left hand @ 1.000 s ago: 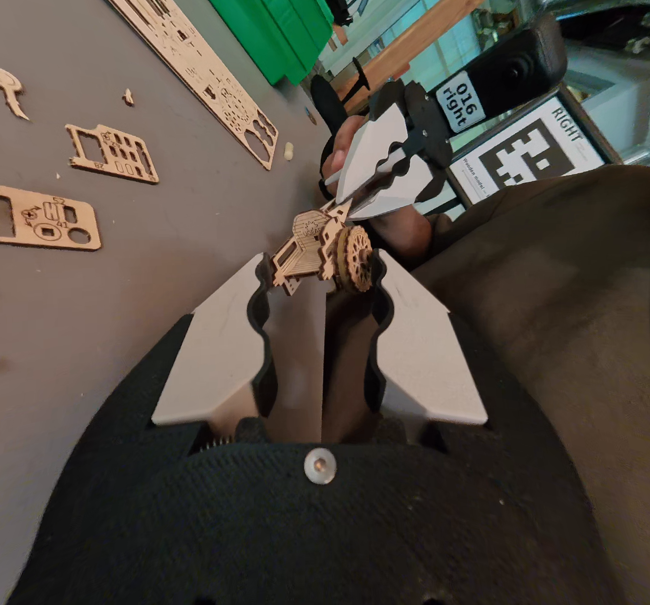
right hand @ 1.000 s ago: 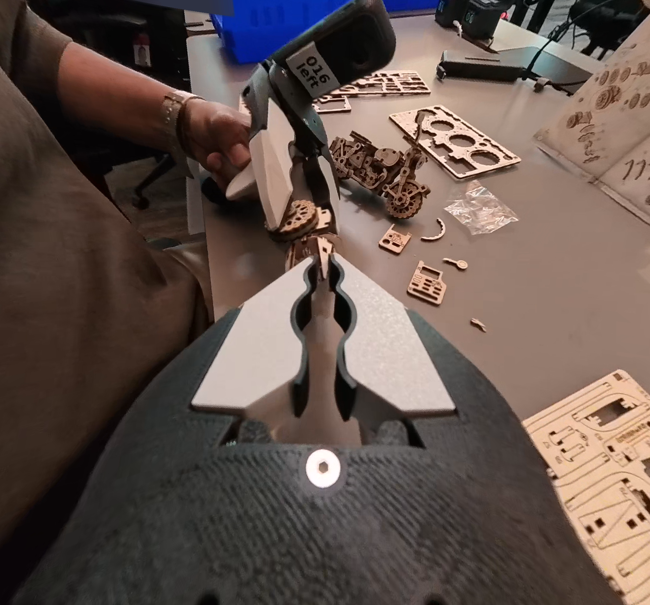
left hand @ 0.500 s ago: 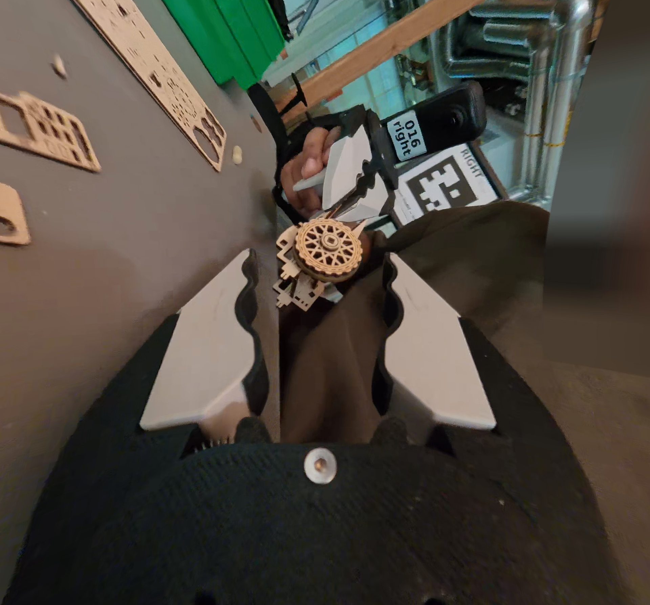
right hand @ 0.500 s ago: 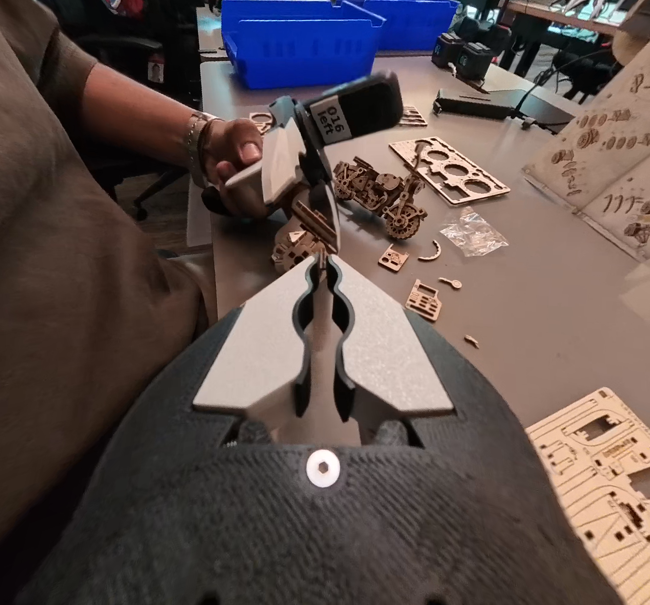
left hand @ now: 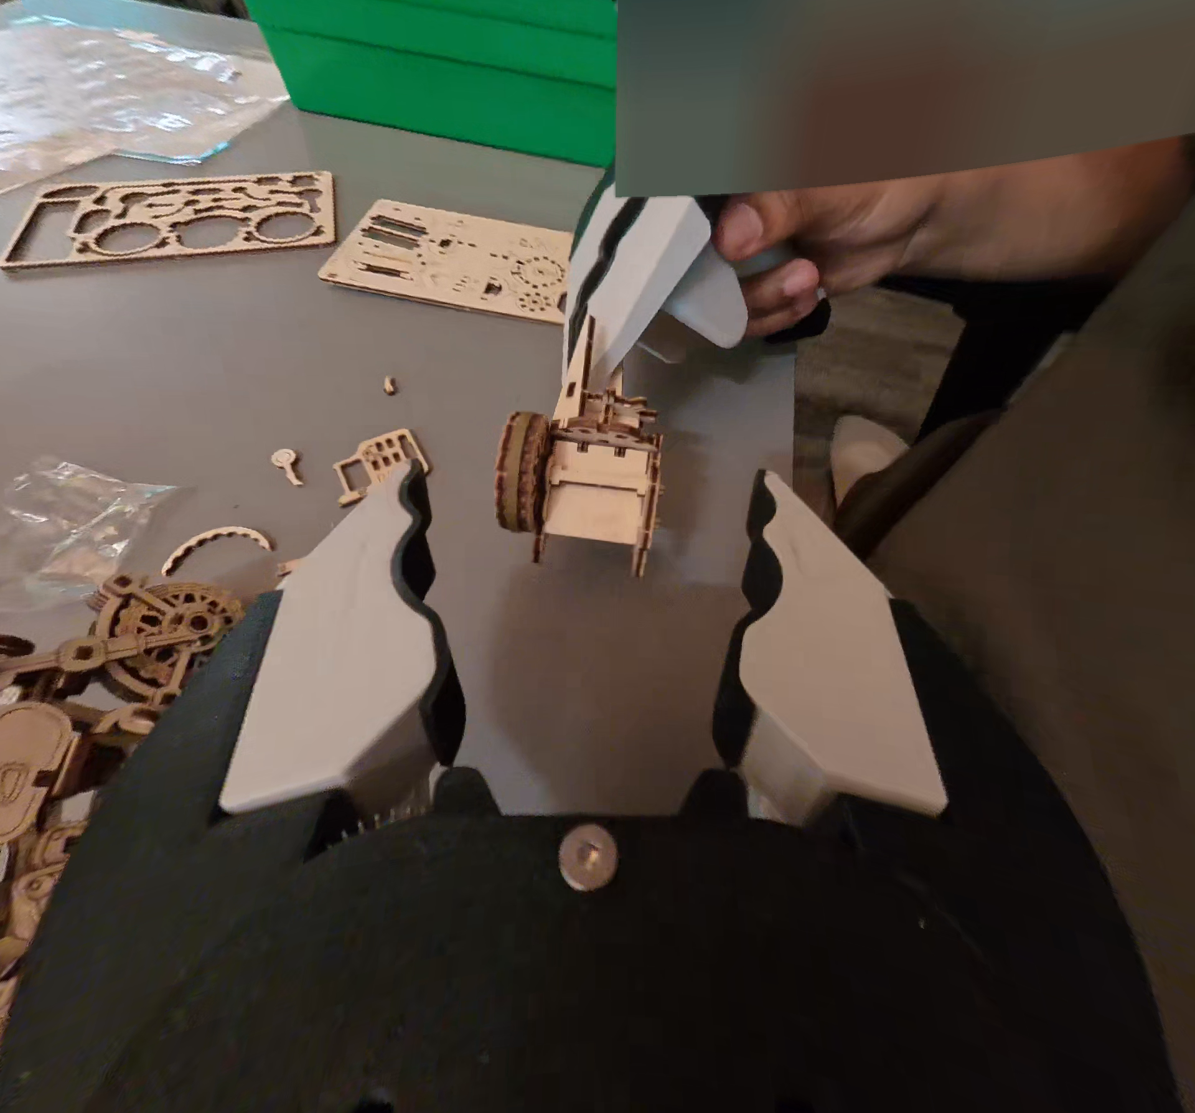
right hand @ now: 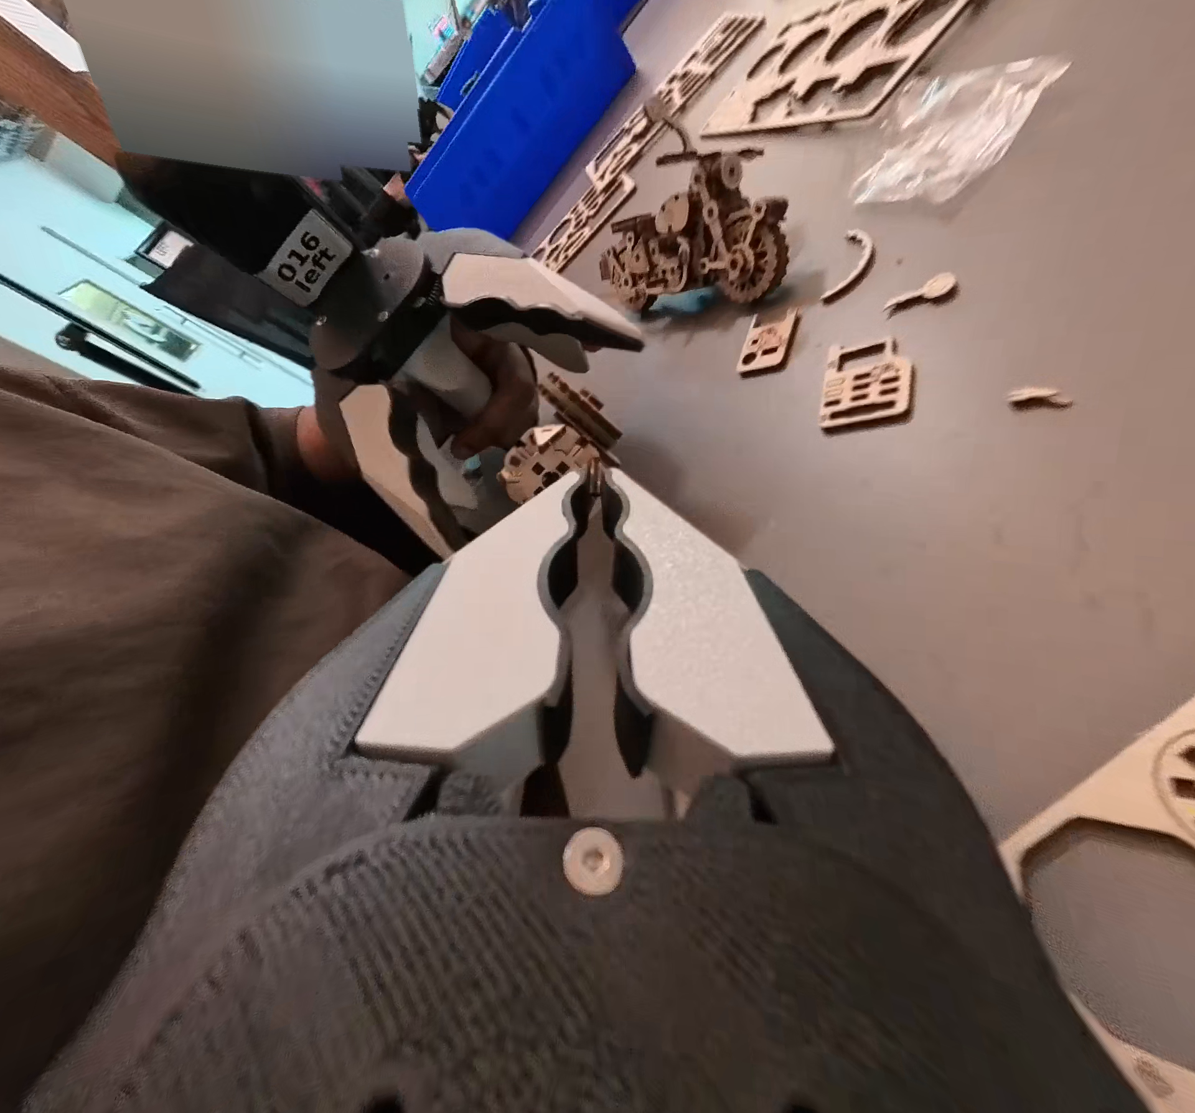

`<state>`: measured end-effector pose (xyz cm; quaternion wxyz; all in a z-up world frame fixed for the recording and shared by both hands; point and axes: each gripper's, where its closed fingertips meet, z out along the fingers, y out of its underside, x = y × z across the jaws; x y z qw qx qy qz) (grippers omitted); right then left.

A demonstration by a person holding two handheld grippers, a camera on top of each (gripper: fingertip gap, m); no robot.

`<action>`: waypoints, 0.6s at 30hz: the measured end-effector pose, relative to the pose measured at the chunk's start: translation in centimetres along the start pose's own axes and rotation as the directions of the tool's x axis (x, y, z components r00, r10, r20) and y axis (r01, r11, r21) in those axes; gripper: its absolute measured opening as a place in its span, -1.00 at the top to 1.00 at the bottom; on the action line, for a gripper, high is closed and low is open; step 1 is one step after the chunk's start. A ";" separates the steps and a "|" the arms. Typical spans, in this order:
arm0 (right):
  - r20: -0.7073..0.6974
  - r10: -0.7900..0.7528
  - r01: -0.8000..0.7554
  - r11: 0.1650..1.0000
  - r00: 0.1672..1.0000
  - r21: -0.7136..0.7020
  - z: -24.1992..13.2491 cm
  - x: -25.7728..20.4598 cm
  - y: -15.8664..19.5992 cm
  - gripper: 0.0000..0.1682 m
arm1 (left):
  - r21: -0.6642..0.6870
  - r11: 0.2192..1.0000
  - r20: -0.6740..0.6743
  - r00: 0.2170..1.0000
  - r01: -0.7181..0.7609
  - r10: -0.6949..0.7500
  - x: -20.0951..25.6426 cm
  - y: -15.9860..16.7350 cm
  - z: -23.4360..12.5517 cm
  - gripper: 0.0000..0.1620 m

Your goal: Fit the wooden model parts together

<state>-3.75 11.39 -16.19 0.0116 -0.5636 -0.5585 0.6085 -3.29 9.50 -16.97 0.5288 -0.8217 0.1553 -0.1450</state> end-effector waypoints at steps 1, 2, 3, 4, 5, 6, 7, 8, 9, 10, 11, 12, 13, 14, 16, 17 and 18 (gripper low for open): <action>0.020 0.020 -0.019 1.000 1.000 -0.009 0.1 -0.2 0.2 0.99 | -0.016 1.000 -0.006 1.000 -0.010 0.010 0.1 0.3 0.1 -0.14; 0.041 0.041 -0.040 0.999 0.998 -0.012 0.3 -0.4 0.3 0.99 | -0.017 1.000 -0.013 1.000 -0.015 0.015 0.3 0.3 0.1 -0.07; 0.061 0.060 -0.059 0.998 0.996 -0.013 0.3 -0.6 0.4 0.99 | -0.014 1.000 -0.015 1.000 -0.016 0.016 0.3 0.3 0.1 0.00; 0.078 0.076 -0.075 0.997 0.994 -0.014 0.3 -0.8 0.4 0.99 | -0.017 1.000 -0.016 1.000 -0.015 0.014 0.3 0.3 0.1 0.05; 0.090 0.088 -0.087 0.996 0.992 -0.015 0.4 -0.9 0.4 0.99 | -0.025 1.000 -0.017 1.000 -0.015 0.015 0.3 0.5 0.1 0.09; 0.098 0.096 -0.095 0.995 0.990 -0.014 0.4 -1.0 0.4 0.99 | -0.029 0.999 -0.015 1.000 -0.019 0.019 0.3 0.5 0.0 0.15; 0.103 0.100 -0.099 0.995 0.990 -0.015 0.4 -1.0 0.4 0.99 | -0.027 0.999 -0.016 1.000 -0.026 0.026 0.3 0.5 0.0 0.19; 0.103 0.102 -0.101 0.995 0.989 -0.014 0.4 -1.0 0.4 0.99 | -0.025 0.999 -0.019 0.999 -0.033 0.032 0.4 0.5 0.0 0.23; 0.102 0.102 -0.101 0.995 0.990 -0.013 0.4 -1.0 0.4 0.99 | -0.023 0.999 -0.023 0.999 -0.039 0.038 0.6 0.5 0.0 0.28; 0.102 0.101 -0.100 0.995 0.990 -0.013 0.4 -0.9 0.4 0.99 | -0.021 0.999 -0.027 0.999 -0.042 0.042 0.7 0.5 0.0 0.31; 0.105 0.101 -0.100 0.995 0.989 -0.015 0.4 -1.0 0.4 0.99 | -0.021 0.999 -0.029 0.999 -0.045 0.044 0.7 0.5 0.0 0.31; 0.109 0.100 -0.099 0.995 0.989 -0.017 0.4 -1.0 0.5 0.99 | -0.021 0.999 -0.035 0.998 -0.047 0.047 0.8 0.5 0.0 0.31; 0.112 0.098 -0.097 0.995 0.989 -0.019 0.4 -1.0 0.5 0.99 | -0.022 0.999 -0.039 0.998 -0.050 0.049 0.9 0.5 0.0 0.32; 0.119 0.091 -0.090 0.996 0.989 -0.020 0.4 -1.1 0.5 0.99 | -0.021 0.998 -0.048 0.997 -0.054 0.053 0.9 0.5 -0.1 0.32; 0.124 0.064 -0.062 0.998 0.990 -0.023 0.4 -1.3 0.6 0.99 | -0.018 0.999 -0.070 0.996 -0.048 0.047 1.1 0.5 -0.2 0.32; 0.119 0.043 -0.041 0.999 0.992 -0.025 0.4 -1.3 0.6 0.99 | -0.015 0.999 -0.080 0.996 -0.036 0.034 1.1 0.4 -0.2 0.32; 0.110 0.019 -0.016 0.999 0.994 -0.029 0.4 -1.4 0.6 0.99 | -0.012 1.000 -0.090 0.996 -0.025 0.023 1.2 0.4 -0.3 0.32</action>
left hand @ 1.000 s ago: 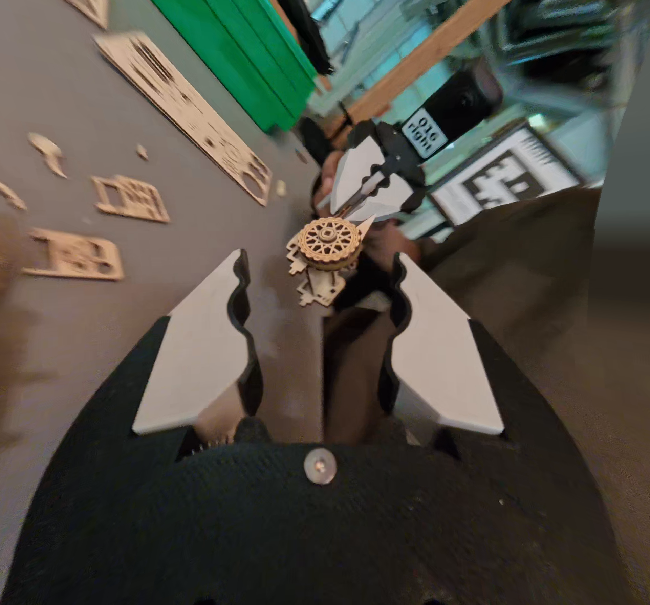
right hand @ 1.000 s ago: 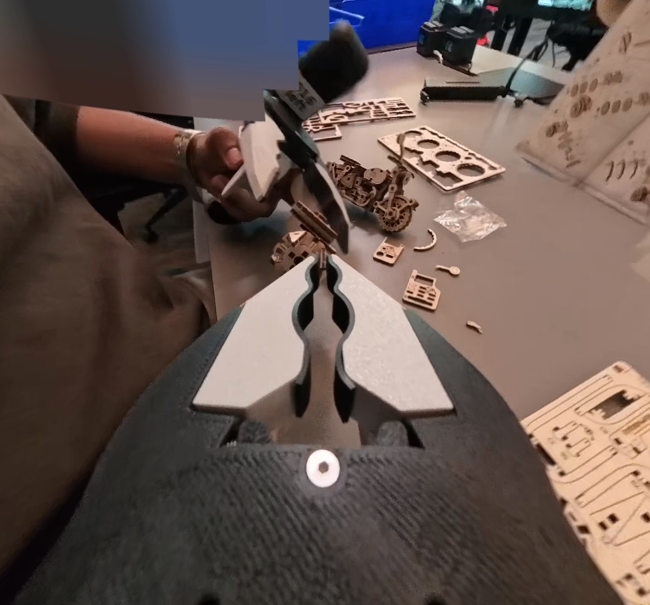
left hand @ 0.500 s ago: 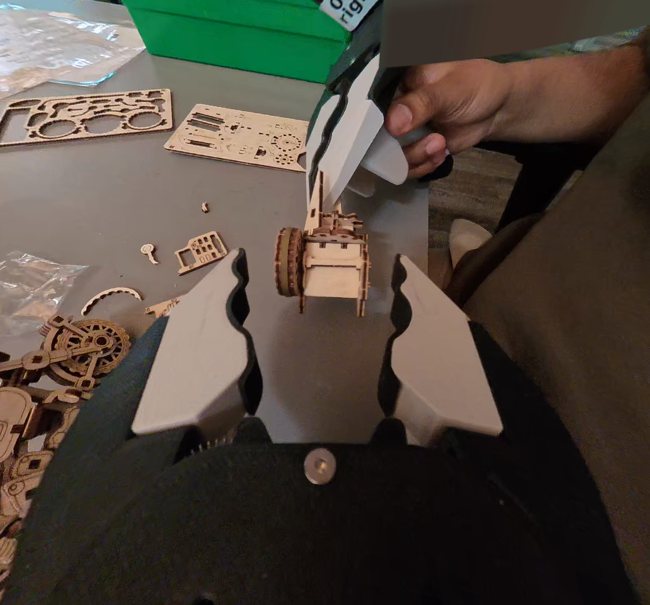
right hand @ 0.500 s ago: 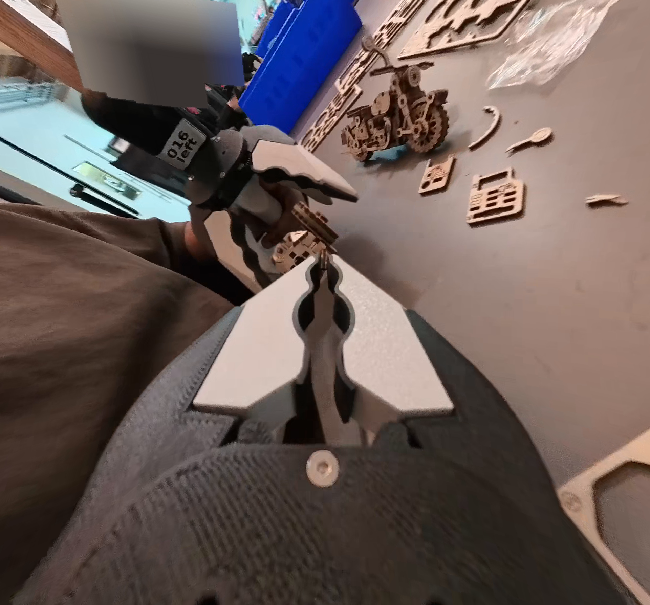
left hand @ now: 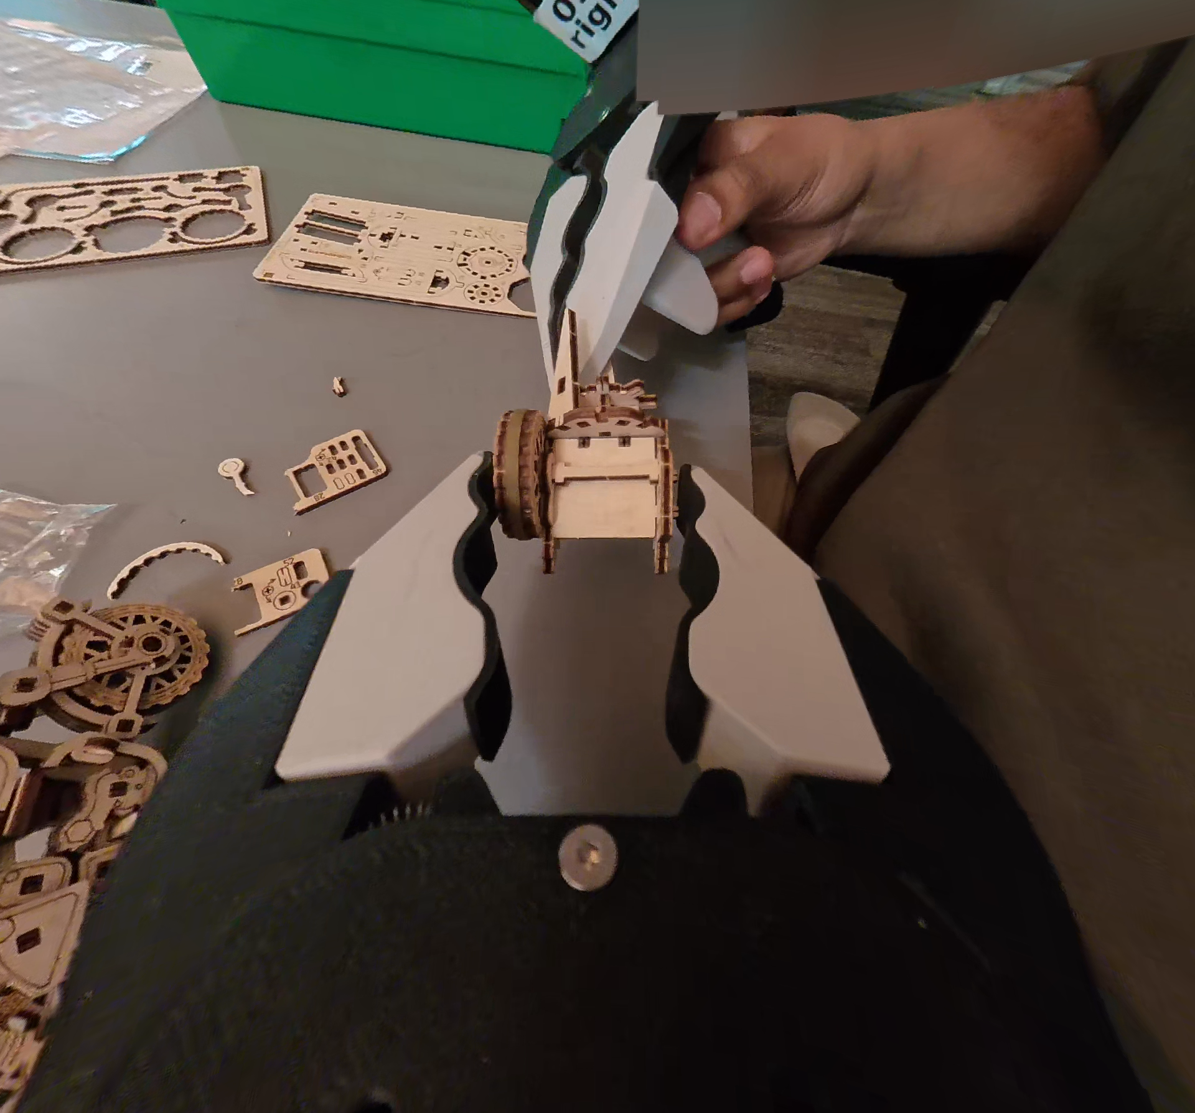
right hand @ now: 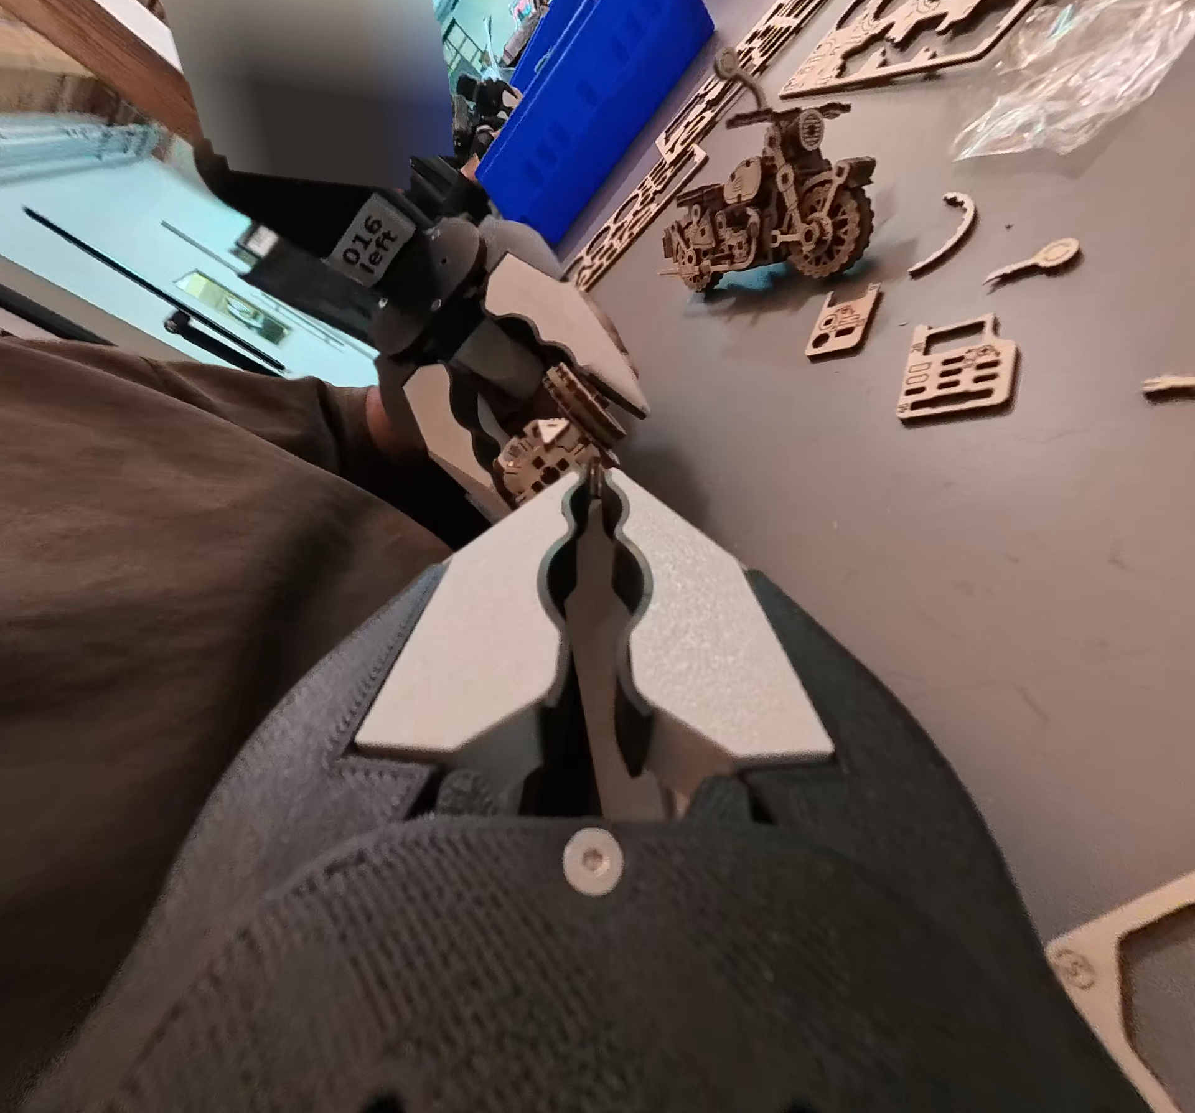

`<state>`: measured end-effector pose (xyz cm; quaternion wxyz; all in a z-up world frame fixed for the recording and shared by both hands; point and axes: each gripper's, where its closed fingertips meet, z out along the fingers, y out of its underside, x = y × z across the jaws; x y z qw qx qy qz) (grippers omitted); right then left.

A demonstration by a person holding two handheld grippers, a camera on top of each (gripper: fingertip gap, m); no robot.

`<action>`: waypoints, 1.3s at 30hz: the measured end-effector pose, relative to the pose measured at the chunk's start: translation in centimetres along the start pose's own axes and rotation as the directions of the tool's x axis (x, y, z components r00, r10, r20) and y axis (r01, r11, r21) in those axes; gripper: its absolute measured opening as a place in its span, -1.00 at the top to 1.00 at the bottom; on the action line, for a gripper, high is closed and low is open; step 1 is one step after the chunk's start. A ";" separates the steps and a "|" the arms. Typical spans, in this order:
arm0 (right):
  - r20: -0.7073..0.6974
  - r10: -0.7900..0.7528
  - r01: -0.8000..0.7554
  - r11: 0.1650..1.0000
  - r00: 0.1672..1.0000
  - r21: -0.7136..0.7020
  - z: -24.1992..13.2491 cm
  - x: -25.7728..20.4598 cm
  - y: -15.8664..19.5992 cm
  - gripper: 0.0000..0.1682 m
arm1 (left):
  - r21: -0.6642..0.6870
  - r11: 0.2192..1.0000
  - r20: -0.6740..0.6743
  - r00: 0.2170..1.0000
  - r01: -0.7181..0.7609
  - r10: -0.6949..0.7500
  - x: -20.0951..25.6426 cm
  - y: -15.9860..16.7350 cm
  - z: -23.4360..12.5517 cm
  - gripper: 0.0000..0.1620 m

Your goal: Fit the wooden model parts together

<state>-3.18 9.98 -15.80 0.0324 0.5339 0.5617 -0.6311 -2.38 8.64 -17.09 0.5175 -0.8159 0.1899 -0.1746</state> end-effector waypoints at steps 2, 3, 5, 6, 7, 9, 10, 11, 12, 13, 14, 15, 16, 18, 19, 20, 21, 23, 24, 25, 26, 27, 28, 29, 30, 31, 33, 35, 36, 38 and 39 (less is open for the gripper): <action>-0.021 -0.046 0.045 0.999 0.999 -0.014 0.0 0.0 0.1 0.99 | -0.002 1.000 -0.007 1.000 0.005 -0.005 0.1 0.0 0.0 0.33; -0.029 -0.061 0.061 0.998 0.998 -0.020 0.0 0.0 0.1 0.99 | -0.007 1.000 -0.007 1.000 0.000 0.000 0.1 0.1 0.0 0.33; -0.036 -0.065 0.064 0.998 0.997 -0.026 0.0 0.0 0.2 0.99 | -0.011 1.000 -0.003 1.000 -0.006 0.006 0.1 0.2 0.1 0.33; -0.033 -0.053 0.052 0.998 0.998 -0.023 0.0 0.0 0.2 0.99 | -0.005 1.000 -0.004 1.000 -0.004 0.004 0.1 0.1 0.1 0.34; -0.026 -0.033 0.032 0.999 0.999 -0.019 0.0 0.0 0.1 0.99 | 0.000 1.000 -0.005 1.000 -0.002 0.002 0.1 0.0 0.0 0.34; -0.024 -0.005 0.004 1.000 1.000 -0.018 0.0 0.1 0.2 0.99 | 0.000 1.000 -0.002 1.000 -0.001 0.001 0.1 -0.1 0.1 0.34; -0.029 0.000 0.000 1.000 1.000 -0.023 0.0 0.2 0.3 0.98 | -0.006 1.000 0.001 1.000 -0.008 0.008 0.1 0.0 0.1 0.34; -0.034 0.003 -0.004 1.000 0.999 -0.029 0.0 0.3 0.4 0.98 | -0.011 1.000 0.004 1.000 -0.015 0.015 0.1 0.1 0.1 0.34; -0.035 0.011 -0.012 0.999 0.999 -0.031 0.0 0.3 0.4 0.98 | -0.012 1.000 0.006 1.000 -0.017 0.017 0.1 0.2 0.2 0.34; -0.030 0.025 -0.026 0.999 0.999 -0.028 0.0 0.3 0.4 0.98 | -0.011 1.000 0.005 1.000 -0.016 0.016 0.1 0.1 0.2 0.33; -0.022 0.043 -0.044 0.999 0.999 -0.025 0.0 0.3 0.4 0.98 | -0.008 1.000 0.004 1.000 -0.015 0.015 0.1 0.1 0.1 0.34; -0.017 0.057 -0.057 0.998 0.998 -0.023 0.0 0.4 0.5 0.98 | -0.003 1.000 0.006 1.000 -0.020 0.020 0.1 -0.1 0.1 0.34; -0.016 0.064 -0.064 0.998 0.998 -0.024 0.0 0.4 0.5 0.98 | -0.005 1.000 0.008 1.000 -0.025 0.025 0.1 -0.1 0.1 0.34; -0.028 0.054 -0.055 0.998 0.998 -0.032 0.0 0.6 0.6 0.97 | -0.013 1.000 0.008 1.000 -0.024 0.024 0.1 0.1 0.2 0.34; -0.033 0.035 -0.036 0.999 0.999 -0.032 0.1 0.6 0.6 0.97 | -0.016 1.000 0.007 1.000 -0.021 0.021 0.1 0.2 0.2 0.34; -0.035 0.004 -0.005 0.999 0.999 -0.031 0.0 0.5 0.5 0.97 | -0.016 1.000 0.006 1.000 -0.013 0.014 0.0 0.2 0.2 0.33; -0.042 -0.037 0.036 0.999 0.998 -0.026 -0.1 0.5 0.2 0.97 | -0.015 1.000 0.003 1.000 0.002 -0.001 0.0 0.1 0.2 0.34; -0.062 -0.126 0.126 0.992 0.990 -0.005 -0.9 0.5 -0.6 0.89 | -0.015 0.999 -0.016 0.999 0.034 -0.034 0.3 0.1 0.2 0.34; -0.064 -0.169 0.170 0.985 0.983 0.010 -1.4 0.4 -1.0 0.85 | -0.016 0.999 -0.023 0.999 0.048 -0.048 0.3 0.1 0.2 0.34; -0.065 -0.216 0.218 0.976 0.974 0.024 -1.7 0.1 -1.4 0.83 | -0.016 0.998 -0.034 0.997 0.062 -0.062 0.4 0.1 0.2 0.34; -0.064 -0.268 0.270 0.962 0.961 0.031 -2.0 -0.2 -1.6 0.81 | -0.012 0.997 -0.048 0.996 0.079 -0.079 0.5 0.1 0.2 0.34; -0.076 -0.319 0.321 0.947 0.945 0.022 -2.1 -0.4 -1.7 0.80 | -0.004 0.995 -0.063 0.993 0.098 -0.098 0.6 -0.1 0.1 0.34; -0.100 -0.367 0.368 0.930 0.925 0.001 -2.1 -0.3 -1.5 0.80 | 0.005 0.993 -0.079 0.990 0.116 -0.115 0.7 -0.3 0.1 0.34; -0.118 -0.414 0.414 0.910 0.903 -0.025 -2.1 -0.3 -1.3 0.79 | 0.014 0.991 -0.093 0.987 0.132 -0.130 0.8 -0.5 -0.1 0.34; -0.130 -0.456 0.454 0.890 0.880 -0.049 -1.9 -0.3 -1.1 0.79 | 0.021 0.989 -0.107 0.984 0.145 -0.142 0.9 -0.6 -0.1 0.34; -0.142 -0.490 0.487 0.871 0.860 -0.062 -1.8 -0.4 -1.0 0.80 | 0.022 0.988 -0.123 0.981 0.156 -0.152 1.1 -0.7 -0.2 0.34; -0.141 -0.528 0.526 0.849 0.838 -0.054 -1.5 -1.1 -1.0 0.84 | 0.012 0.986 -0.147 0.976 0.164 -0.161 1.5 -0.6 -0.2 0.34; -0.139 -0.539 0.539 0.841 0.831 -0.043 -1.3 -1.6 -1.1 0.85 | -0.017 0.989 -0.157 0.977 0.146 -0.147 2.1 -0.1 0.1 0.34; -0.152 -0.539 0.541 0.840 0.828 -0.032 -1.3 -1.6 -1.3 0.92 | -0.032 0.991 -0.164 0.977 0.129 -0.132 2.5 0.1 0.4 0.34; -0.151 -0.534 0.539 0.843 0.832 -0.009 -1.4 -1.8 -1.6 0.91 | -0.053 0.993 -0.161 0.981 0.101 -0.108 3.0 0.4 0.8 0.34; -0.135 -0.524 0.528 0.849 0.841 -0.004 -1.5 -1.9 -1.6 0.88 | -0.052 0.994 -0.164 0.981 0.098 -0.105 3.2 0.3 0.9 0.34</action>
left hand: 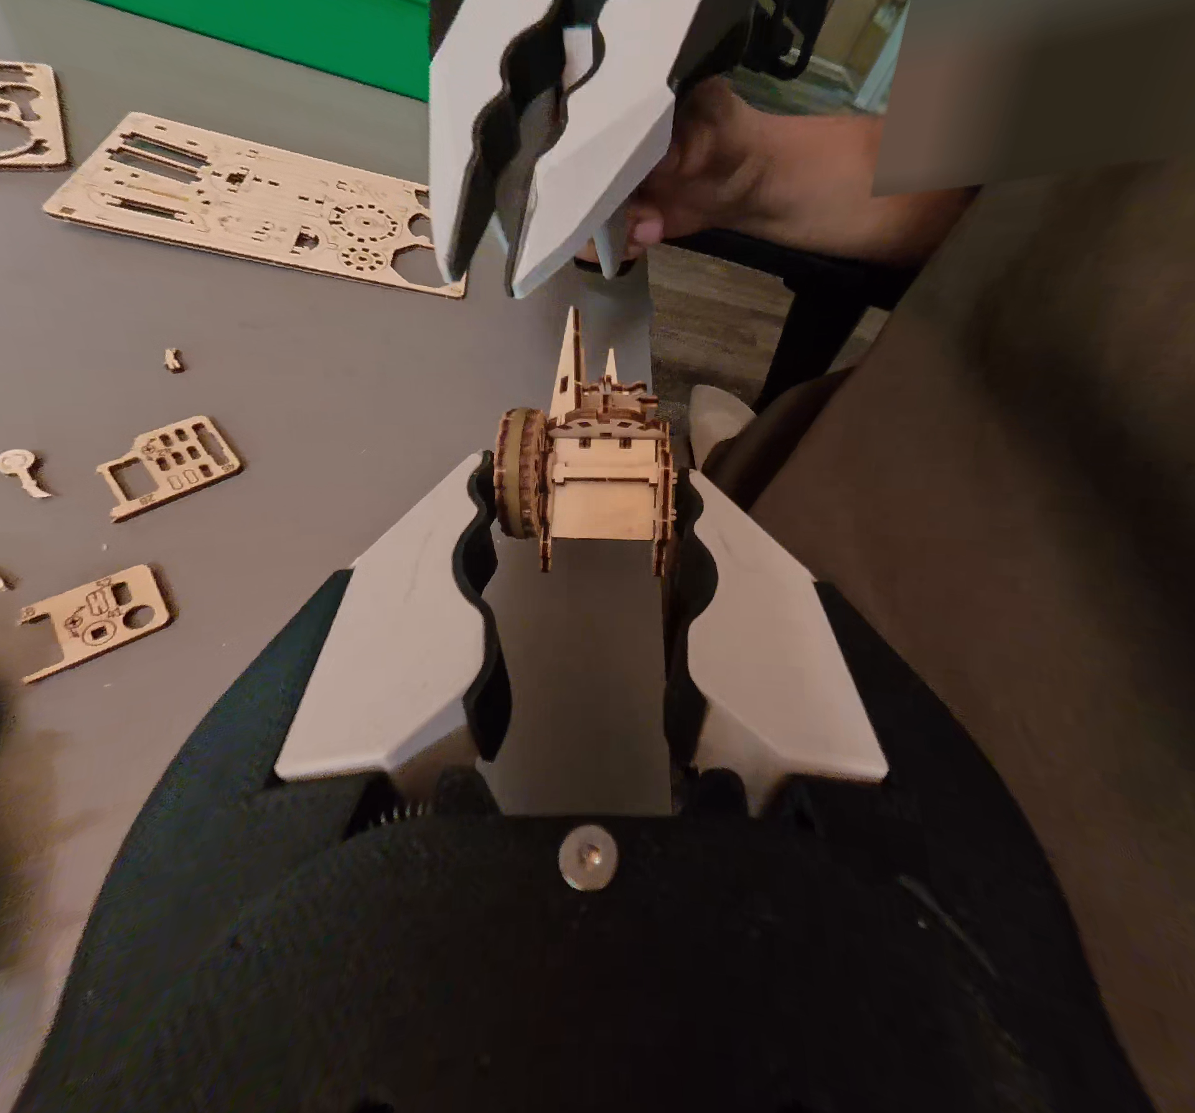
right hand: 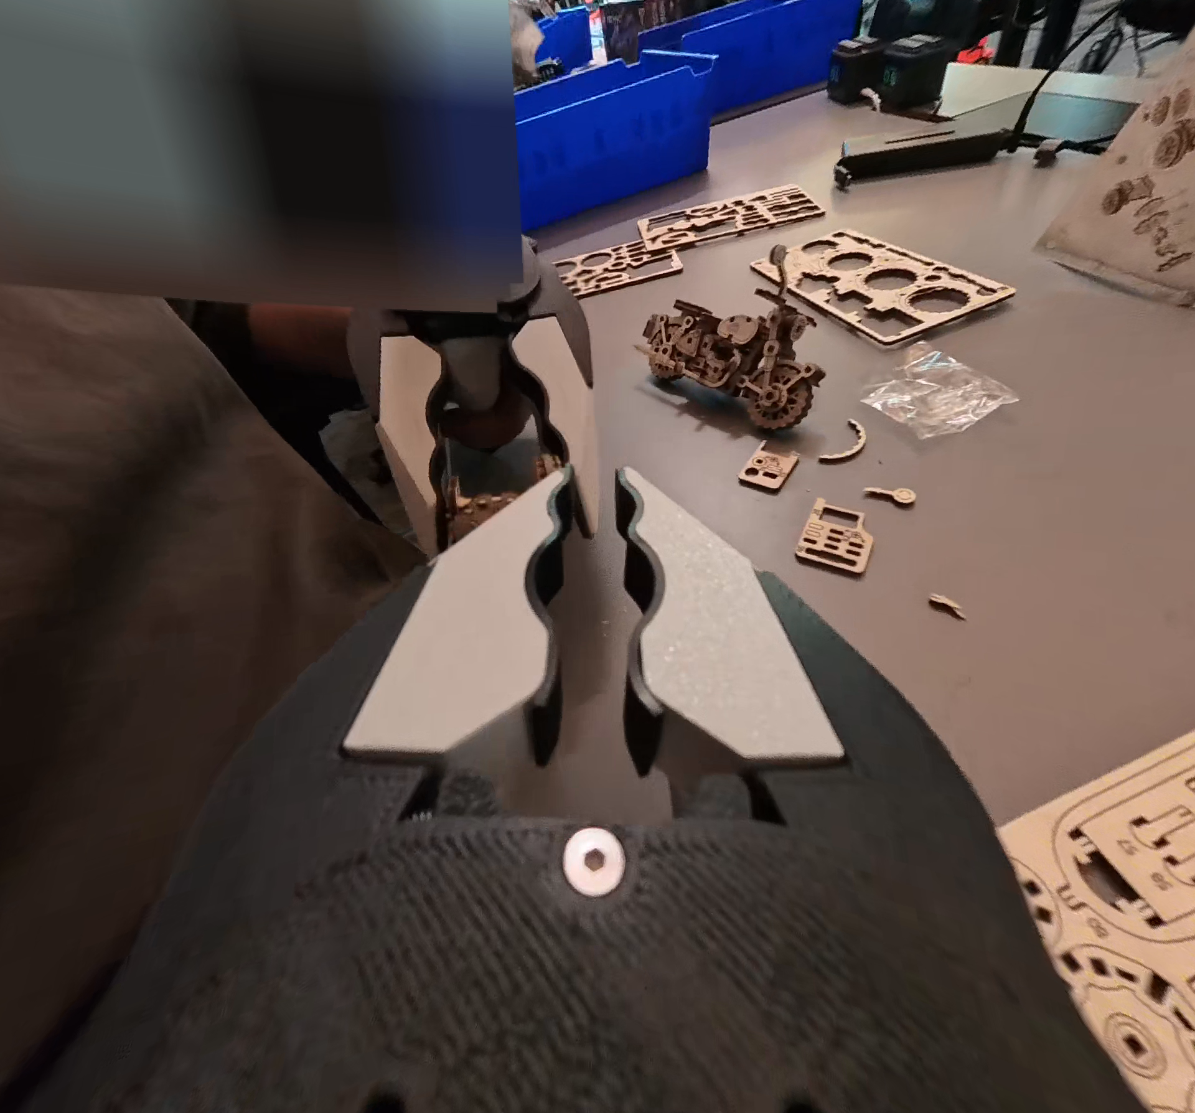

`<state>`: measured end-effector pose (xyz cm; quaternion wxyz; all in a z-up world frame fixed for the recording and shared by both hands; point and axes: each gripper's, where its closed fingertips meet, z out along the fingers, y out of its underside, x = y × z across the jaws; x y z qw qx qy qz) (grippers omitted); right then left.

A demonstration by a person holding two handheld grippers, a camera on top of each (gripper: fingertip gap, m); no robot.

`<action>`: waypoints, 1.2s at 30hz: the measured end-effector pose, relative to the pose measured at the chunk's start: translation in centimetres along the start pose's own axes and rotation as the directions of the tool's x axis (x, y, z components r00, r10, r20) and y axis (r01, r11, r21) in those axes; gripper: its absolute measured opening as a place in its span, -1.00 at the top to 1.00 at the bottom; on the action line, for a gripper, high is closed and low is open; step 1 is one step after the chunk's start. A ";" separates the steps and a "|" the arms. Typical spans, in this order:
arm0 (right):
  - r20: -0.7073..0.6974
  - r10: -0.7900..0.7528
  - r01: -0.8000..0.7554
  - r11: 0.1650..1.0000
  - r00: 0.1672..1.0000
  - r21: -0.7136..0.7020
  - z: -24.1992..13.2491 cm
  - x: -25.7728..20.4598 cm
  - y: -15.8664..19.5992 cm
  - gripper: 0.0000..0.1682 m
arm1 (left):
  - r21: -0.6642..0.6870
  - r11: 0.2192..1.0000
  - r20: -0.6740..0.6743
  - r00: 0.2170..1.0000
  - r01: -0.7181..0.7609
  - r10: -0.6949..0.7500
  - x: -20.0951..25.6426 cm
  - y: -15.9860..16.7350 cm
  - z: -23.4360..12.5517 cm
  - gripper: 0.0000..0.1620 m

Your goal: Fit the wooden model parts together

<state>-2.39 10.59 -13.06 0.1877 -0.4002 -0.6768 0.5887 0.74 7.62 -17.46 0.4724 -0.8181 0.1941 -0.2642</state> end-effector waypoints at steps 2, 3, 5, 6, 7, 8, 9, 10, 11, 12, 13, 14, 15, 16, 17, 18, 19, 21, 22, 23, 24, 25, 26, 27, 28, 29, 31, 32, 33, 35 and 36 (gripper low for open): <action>0.040 0.021 -0.020 1.000 0.999 -0.010 -0.1 -0.2 0.3 0.81 | 0.012 1.000 -0.009 1.000 0.017 -0.017 0.0 -0.2 -0.1 0.34; 0.065 0.020 -0.020 1.000 0.998 -0.012 -0.2 -0.5 0.4 0.80 | 0.018 0.999 -0.012 1.000 0.029 -0.029 -0.1 -0.3 -0.3 0.34; 0.133 0.013 -0.013 1.000 0.991 -0.001 -0.4 -1.4 0.2 0.75 | 0.031 0.997 -0.046 0.997 0.066 -0.064 -0.1 -0.4 -0.6 0.34; 0.159 0.009 -0.010 1.000 0.987 0.004 -0.5 -1.8 0.1 0.72 | 0.032 0.995 -0.098 0.991 0.095 -0.092 0.4 -0.4 -0.7 0.34; 0.186 0.002 -0.003 1.000 0.983 0.006 -0.5 -2.3 0.1 0.71 | 0.033 0.991 -0.159 0.979 0.131 -0.124 1.0 -0.5 -0.8 0.34; 0.211 -0.007 0.006 1.000 0.977 0.006 -0.5 -2.8 0.2 0.69 | 0.028 0.984 -0.222 0.961 0.174 -0.163 1.6 -0.5 -0.9 0.34; 0.236 -0.019 0.018 1.000 0.972 0.006 -0.4 -3.4 0.2 0.69 | 0.026 0.975 -0.285 0.937 0.220 -0.204 2.3 -0.7 -1.1 0.34; 0.265 -0.033 0.033 0.999 0.964 0.003 -0.3 -4.1 0.2 0.69 | 0.036 0.961 -0.341 0.908 0.272 -0.244 2.7 -1.2 -1.3 0.35; 0.286 -0.047 0.051 0.999 0.957 -0.007 -0.2 -4.7 0.4 0.69 | 0.046 0.945 -0.396 0.874 0.324 -0.281 3.2 -1.8 -1.5 0.34; 0.295 -0.062 0.070 0.997 0.953 -0.015 0.0 -5.1 0.6 0.69 | 0.049 0.930 -0.444 0.842 0.365 -0.307 3.5 -2.3 -1.8 0.34; 0.299 -0.079 0.087 0.996 0.951 -0.016 0.1 -5.5 0.6 0.69 | 0.040 0.922 -0.469 0.822 0.385 -0.323 3.8 -2.4 -1.9 0.34; 0.296 -0.095 0.103 0.995 0.950 -0.011 0.2 -5.7 0.5 0.74 | 0.020 0.925 -0.474 0.818 0.380 -0.326 4.0 -2.1 -1.8 0.34; 0.290 -0.112 0.117 0.993 0.951 0.000 0.2 -5.8 0.4 0.80 | -0.005 0.934 -0.470 0.823 0.358 -0.318 4.2 -1.6 -1.6 0.34; 0.283 -0.124 0.126 0.992 0.951 0.012 0.1 -5.8 0.1 0.85 | -0.023 0.940 -0.467 0.828 0.340 -0.311 4.5 -1.2 -1.4 0.34; 0.277 -0.129 0.128 0.992 0.952 0.020 0.0 -5.8 -0.1 0.89 | -0.033 0.941 -0.483 0.818 0.338 -0.311 5.0 -1.1 -1.4 0.34; 0.276 -0.129 0.128 0.992 0.952 0.022 0.0 -5.7 -0.1 0.93 | -0.034 0.936 -0.509 0.800 0.350 -0.318 5.4 -1.4 -1.5 0.34; 0.281 -0.127 0.128 0.992 0.951 0.016 -0.1 -5.7 0.0 0.95 | -0.028 0.931 -0.528 0.785 0.365 -0.324 5.7 -1.8 -1.5 0.34; 0.301 -0.121 0.127 0.992 0.946 -0.001 -0.2 -5.9 0.3 0.93 | -0.031 0.926 -0.539 0.774 0.376 -0.332 5.9 -1.9 -1.5 0.34; 0.312 -0.119 0.125 0.992 0.943 -0.001 -0.3 -6.0 0.3 0.90 | -0.036 0.927 -0.537 0.775 0.374 -0.334 5.8 -1.7 -1.4 0.34; 0.324 -0.117 0.121 0.993 0.939 0.007 -0.4 -6.2 0.2 0.86 | -0.036 0.925 -0.538 0.773 0.379 -0.338 5.7 -1.7 -1.4 0.34; 0.331 -0.114 0.114 0.993 0.937 0.019 -0.6 -6.3 -0.1 0.83 | -0.033 0.921 -0.546 0.764 0.389 -0.343 5.7 -1.9 -1.6 0.34; 0.336 -0.112 0.108 0.994 0.935 0.029 -0.8 -6.3 -0.3 0.82 | -0.028 0.916 -0.555 0.756 0.401 -0.347 5.7 -2.1 -1.8 0.34; 0.339 -0.110 0.105 0.994 0.934 0.033 -0.9 -6.4 -0.4 0.82 | -0.021 0.912 -0.559 0.751 0.410 -0.350 5.6 -2.3 -1.9 0.34; 0.341 -0.111 0.108 0.994 0.933 0.028 -0.9 -6.4 -0.4 0.81 | -0.017 0.910 -0.562 0.749 0.414 -0.351 5.5 -2.3 -2.0 0.34; 0.342 -0.112 0.113 0.993 0.933 0.017 -0.8 -6.4 -0.2 0.81 | -0.015 0.908 -0.564 0.746 0.419 -0.354 5.4 -2.4 -2.1 0.34; 0.340 -0.114 0.119 0.993 0.934 0.005 -0.7 -6.4 0.0 0.81 | -0.016 0.905 -0.565 0.743 0.425 -0.359 5.4 -2.4 -2.1 0.34; 0.326 -0.127 0.140 0.990 0.937 -0.017 -0.4 -6.4 0.5 0.85 | -0.025 0.901 -0.573 0.732 0.433 -0.367 5.5 -2.4 -2.1 0.34; 0.321 -0.139 0.154 0.988 0.937 -0.020 -0.2 -6.5 0.6 0.91 | -0.030 0.902 -0.569 0.735 0.430 -0.369 5.5 -2.3 -2.0 0.34; 0.318 -0.149 0.164 0.986 0.936 -0.021 -0.2 -6.6 0.6 0.96 | -0.038 0.905 -0.566 0.737 0.424 -0.369 5.6 -2.1 -1.9 0.34; 0.308 -0.158 0.175 0.984 0.938 -0.028 -0.1 -6.5 0.6 0.99 | -0.049 0.907 -0.562 0.740 0.418 -0.371 5.7 -1.9 -1.7 0.34; 0.309 -0.158 0.175 0.984 0.938 -0.030 -0.1 -6.5 0.7 0.99 | -0.052 0.908 -0.560 0.741 0.415 -0.371 5.7 -1.9 -1.7 0.34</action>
